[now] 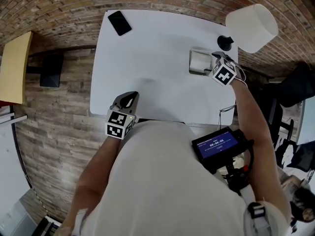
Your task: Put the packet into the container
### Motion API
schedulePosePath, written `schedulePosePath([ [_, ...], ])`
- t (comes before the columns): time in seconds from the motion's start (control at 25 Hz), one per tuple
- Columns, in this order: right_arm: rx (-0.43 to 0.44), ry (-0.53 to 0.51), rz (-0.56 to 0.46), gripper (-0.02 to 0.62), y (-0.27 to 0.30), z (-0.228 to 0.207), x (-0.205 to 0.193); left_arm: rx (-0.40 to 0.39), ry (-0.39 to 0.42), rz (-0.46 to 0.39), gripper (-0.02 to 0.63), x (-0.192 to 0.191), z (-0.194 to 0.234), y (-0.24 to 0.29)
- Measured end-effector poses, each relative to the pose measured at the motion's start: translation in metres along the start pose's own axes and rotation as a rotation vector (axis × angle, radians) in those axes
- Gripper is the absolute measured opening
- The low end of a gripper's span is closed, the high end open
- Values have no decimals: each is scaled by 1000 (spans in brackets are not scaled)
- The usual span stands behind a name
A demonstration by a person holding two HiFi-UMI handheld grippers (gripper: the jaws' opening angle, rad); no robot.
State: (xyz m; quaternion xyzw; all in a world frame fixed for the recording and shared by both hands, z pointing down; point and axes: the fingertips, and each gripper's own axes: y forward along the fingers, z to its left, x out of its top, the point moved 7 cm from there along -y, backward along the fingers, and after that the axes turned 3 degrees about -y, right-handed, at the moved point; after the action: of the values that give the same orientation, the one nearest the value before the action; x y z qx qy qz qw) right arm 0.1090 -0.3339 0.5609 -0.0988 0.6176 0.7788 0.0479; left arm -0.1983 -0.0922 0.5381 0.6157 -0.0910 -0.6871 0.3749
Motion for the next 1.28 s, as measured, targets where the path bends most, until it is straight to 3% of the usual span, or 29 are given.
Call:
schedulePosePath([
  [0.24,-131,5,-69,335,-22,3,-1,-24,23,-1,11,2,-6,-1],
  [0.44,-239,74,-144,223,-48,3,-4,-41,45,-15,11,3,-15,-4],
  [0.6,-329,137,-227,66,-68,7,-3,-43,59,-19,11,1,-20,-10],
  [0.68,-353,179,-272,20,-78,12,-2,-41,61,-24,11,0,-22,-14],
  [1.28,-331,556,-588,8,-128,96,-40,-81,105,-43,11,3,-71,-20],
])
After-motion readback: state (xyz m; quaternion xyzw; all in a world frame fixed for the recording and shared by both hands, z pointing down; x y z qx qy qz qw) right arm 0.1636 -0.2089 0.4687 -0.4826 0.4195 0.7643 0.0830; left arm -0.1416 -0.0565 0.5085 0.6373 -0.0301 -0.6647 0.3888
